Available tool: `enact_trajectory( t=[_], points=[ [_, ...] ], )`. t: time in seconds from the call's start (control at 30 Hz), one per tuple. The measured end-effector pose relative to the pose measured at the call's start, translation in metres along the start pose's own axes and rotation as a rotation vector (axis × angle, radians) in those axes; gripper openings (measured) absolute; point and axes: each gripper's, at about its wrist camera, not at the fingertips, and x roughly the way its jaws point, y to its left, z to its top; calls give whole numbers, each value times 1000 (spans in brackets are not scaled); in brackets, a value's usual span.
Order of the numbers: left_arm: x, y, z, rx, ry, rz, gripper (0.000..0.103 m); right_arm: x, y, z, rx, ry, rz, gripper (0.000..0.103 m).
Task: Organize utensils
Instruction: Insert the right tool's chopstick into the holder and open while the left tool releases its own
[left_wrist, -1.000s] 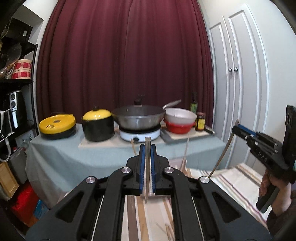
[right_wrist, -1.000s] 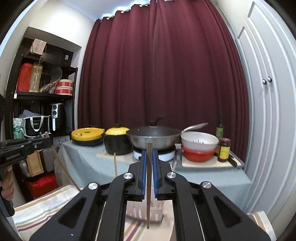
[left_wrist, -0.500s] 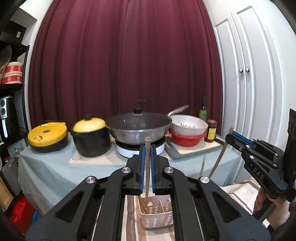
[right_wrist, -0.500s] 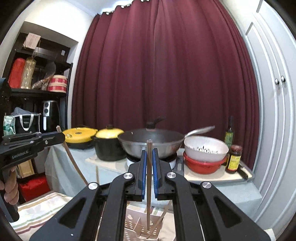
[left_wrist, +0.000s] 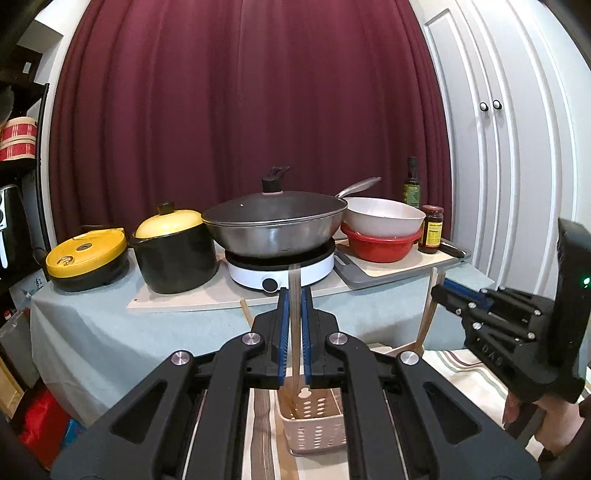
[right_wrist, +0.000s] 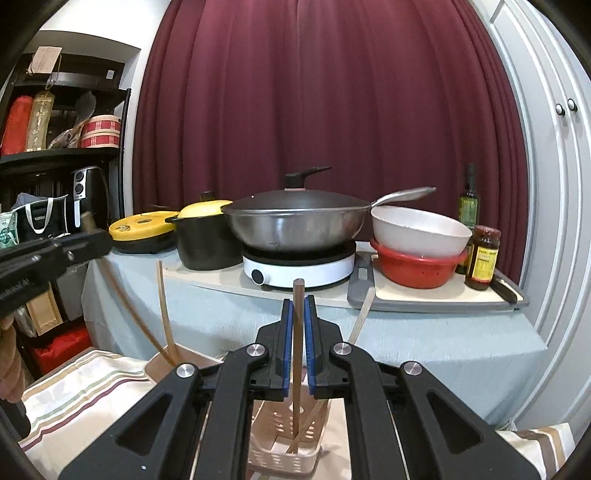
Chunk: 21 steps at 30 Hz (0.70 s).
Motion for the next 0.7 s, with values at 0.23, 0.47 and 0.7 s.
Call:
enact_trajectory(
  t=[0.23, 0.47, 0.7],
  points=[
    [3, 2, 0, -5, 11, -7, 8, 0, -3, -5, 17, 3, 4, 22],
    [-1, 1, 1, -11, 0, 3, 34, -13, -4, -2, 21, -25, -10, 44],
    [-21, 6, 7, -11, -28, 8, 45, -38, -2, 6, 13, -59, -27, 49]
  ],
)
